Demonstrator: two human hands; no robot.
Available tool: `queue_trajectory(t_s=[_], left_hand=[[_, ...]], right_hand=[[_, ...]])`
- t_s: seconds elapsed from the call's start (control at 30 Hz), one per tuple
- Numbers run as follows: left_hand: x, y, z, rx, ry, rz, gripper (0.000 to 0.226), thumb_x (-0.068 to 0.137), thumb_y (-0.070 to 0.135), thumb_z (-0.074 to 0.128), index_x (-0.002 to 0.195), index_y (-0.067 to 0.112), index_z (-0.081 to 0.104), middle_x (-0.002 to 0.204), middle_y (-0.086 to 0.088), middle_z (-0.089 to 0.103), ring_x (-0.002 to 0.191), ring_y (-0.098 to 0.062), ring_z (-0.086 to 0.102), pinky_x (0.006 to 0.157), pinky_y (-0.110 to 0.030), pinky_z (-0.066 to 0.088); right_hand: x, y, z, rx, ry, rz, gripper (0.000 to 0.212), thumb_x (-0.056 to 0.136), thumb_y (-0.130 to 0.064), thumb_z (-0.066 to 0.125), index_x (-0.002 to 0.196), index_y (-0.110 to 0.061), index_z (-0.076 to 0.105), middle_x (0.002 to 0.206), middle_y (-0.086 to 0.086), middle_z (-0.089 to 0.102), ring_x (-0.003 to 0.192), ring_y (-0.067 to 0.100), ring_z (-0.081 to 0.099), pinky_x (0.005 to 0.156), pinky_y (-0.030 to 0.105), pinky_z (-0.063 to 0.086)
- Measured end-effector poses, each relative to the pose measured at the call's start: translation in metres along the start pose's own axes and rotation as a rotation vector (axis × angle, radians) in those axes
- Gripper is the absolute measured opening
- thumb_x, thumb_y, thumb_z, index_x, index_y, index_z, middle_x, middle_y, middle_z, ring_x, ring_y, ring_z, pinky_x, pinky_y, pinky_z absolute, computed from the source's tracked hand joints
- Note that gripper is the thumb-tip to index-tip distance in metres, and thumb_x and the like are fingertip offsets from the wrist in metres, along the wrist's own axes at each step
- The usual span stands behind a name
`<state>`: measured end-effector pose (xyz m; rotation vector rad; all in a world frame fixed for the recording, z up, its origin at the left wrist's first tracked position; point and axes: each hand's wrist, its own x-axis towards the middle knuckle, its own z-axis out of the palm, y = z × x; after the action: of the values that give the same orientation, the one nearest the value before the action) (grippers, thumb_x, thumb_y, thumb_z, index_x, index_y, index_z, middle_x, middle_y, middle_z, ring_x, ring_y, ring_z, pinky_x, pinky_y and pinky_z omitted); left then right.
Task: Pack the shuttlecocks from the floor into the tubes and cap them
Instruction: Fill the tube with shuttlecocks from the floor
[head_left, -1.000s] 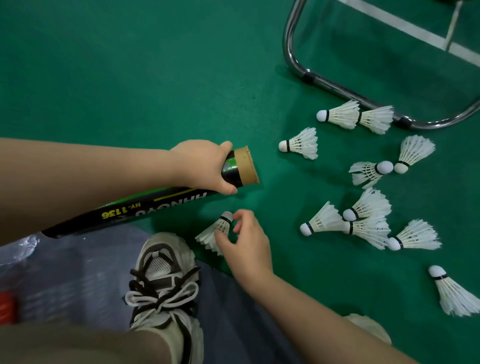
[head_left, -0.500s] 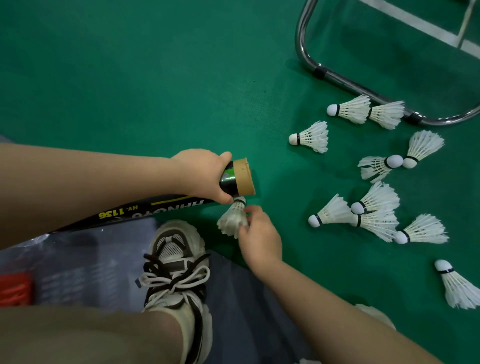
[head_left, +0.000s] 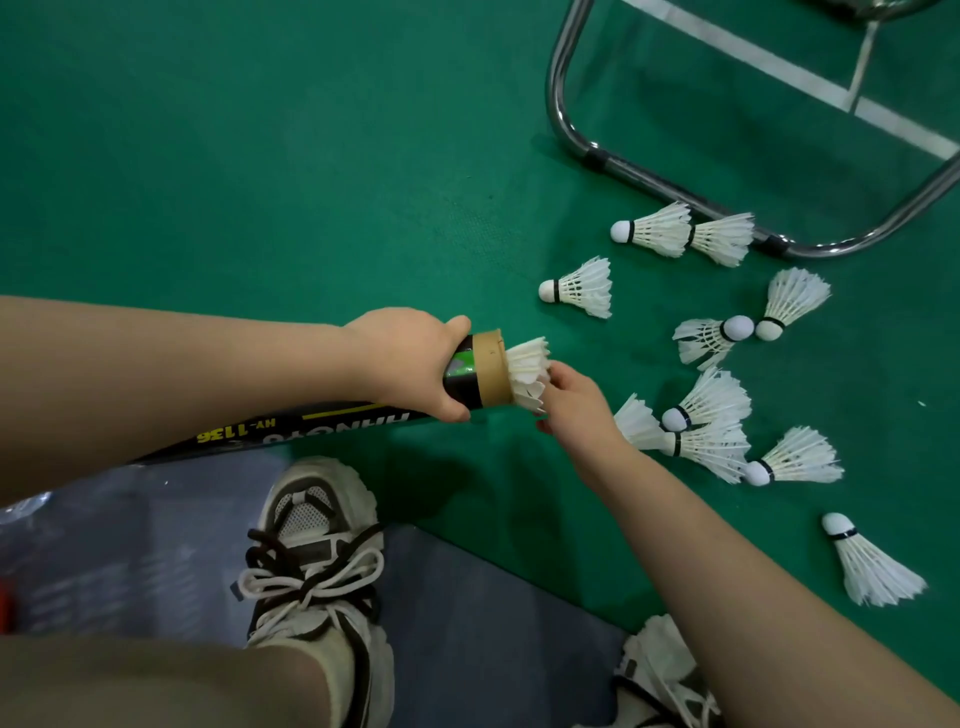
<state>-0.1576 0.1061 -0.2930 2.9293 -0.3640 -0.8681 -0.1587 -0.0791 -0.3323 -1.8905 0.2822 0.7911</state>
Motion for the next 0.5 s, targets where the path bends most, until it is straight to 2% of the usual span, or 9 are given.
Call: queue_trajectory(t_s=[0.07,0.1,0.17,0.2,0.27,0.37,0.43,0.5], left_hand=[[0.003,0.007,-0.005,0.022,0.019,0.031,0.06,0.069,0.065,0.063,0.092,0.019,0.033,0.066,0.002,0.045,0.064,-0.023,0.049,0.054,-0.03,0.039],[0.005,0.01,-0.008,0.029,0.027,0.043,0.06,0.069,0.065,0.063,0.092,0.019,0.033,0.067,0.002,0.045,0.066,-0.024,0.051,0.054,-0.03,0.04],[0.008,0.012,-0.014,0.031,0.044,0.05,0.06,0.07,0.065,0.062,0.092,0.018,0.033,0.067,0.002,0.045,0.066,-0.024,0.051,0.054,-0.03,0.04],[0.01,0.013,-0.017,0.026,0.05,0.046,0.06,0.07,0.065,0.062,0.092,0.018,0.033,0.067,0.002,0.045,0.065,-0.023,0.05,0.053,-0.03,0.039],[0.013,0.014,-0.021,0.019,0.064,0.031,0.061,0.069,0.066,0.062,0.092,0.019,0.033,0.067,0.003,0.045,0.065,-0.023,0.049,0.053,-0.03,0.038],[0.015,0.017,-0.025,0.027,0.089,0.017,0.062,0.068,0.067,0.063,0.091,0.018,0.032,0.066,0.002,0.044,0.065,-0.025,0.049,0.054,-0.03,0.039],[0.016,0.02,-0.027,0.032,0.106,0.016,0.061,0.069,0.066,0.062,0.09,0.018,0.031,0.065,0.002,0.044,0.062,-0.025,0.048,0.053,-0.03,0.038],[0.015,0.023,-0.029,0.037,0.13,0.014,0.059,0.07,0.065,0.06,0.09,0.017,0.032,0.064,0.002,0.045,0.054,-0.019,0.044,0.049,-0.029,0.036]], right_hand=[[0.002,-0.004,-0.003,-0.08,0.068,-0.012,0.024,0.087,-0.013,0.055,0.109,-0.021,0.055,0.084,-0.003,0.057,0.074,0.014,0.05,0.071,0.03,0.039],[0.002,-0.005,-0.005,-0.1,0.163,-0.048,0.025,0.085,-0.015,0.059,0.109,-0.021,0.052,0.085,-0.005,0.055,0.076,0.013,0.051,0.071,0.028,0.039],[-0.004,-0.008,-0.012,-0.045,0.395,-0.199,0.019,0.082,-0.02,0.066,0.095,-0.02,0.052,0.085,-0.004,0.056,0.076,0.01,0.052,0.071,0.025,0.038],[-0.008,-0.01,-0.015,0.022,0.454,-0.281,0.014,0.082,-0.021,0.066,0.087,-0.02,0.054,0.08,-0.006,0.057,0.074,0.007,0.052,0.071,0.023,0.038],[-0.016,-0.013,-0.018,0.155,0.398,-0.374,0.008,0.086,-0.026,0.06,0.078,-0.025,0.059,0.074,-0.013,0.06,0.071,0.0,0.054,0.071,0.022,0.042],[-0.025,-0.017,-0.018,0.17,0.131,-0.394,0.024,0.082,-0.038,0.051,0.068,-0.025,0.066,0.071,-0.013,0.061,0.073,0.003,0.054,0.072,0.026,0.044],[-0.027,-0.023,-0.016,0.138,-0.004,-0.371,0.017,0.075,-0.035,0.059,0.063,-0.025,0.065,0.065,-0.011,0.056,0.067,0.005,0.048,0.066,0.028,0.04],[-0.025,-0.029,-0.014,0.104,-0.041,-0.344,0.005,0.067,-0.03,0.067,0.071,-0.026,0.067,0.072,-0.002,0.065,0.071,0.01,0.054,0.071,0.034,0.046]])
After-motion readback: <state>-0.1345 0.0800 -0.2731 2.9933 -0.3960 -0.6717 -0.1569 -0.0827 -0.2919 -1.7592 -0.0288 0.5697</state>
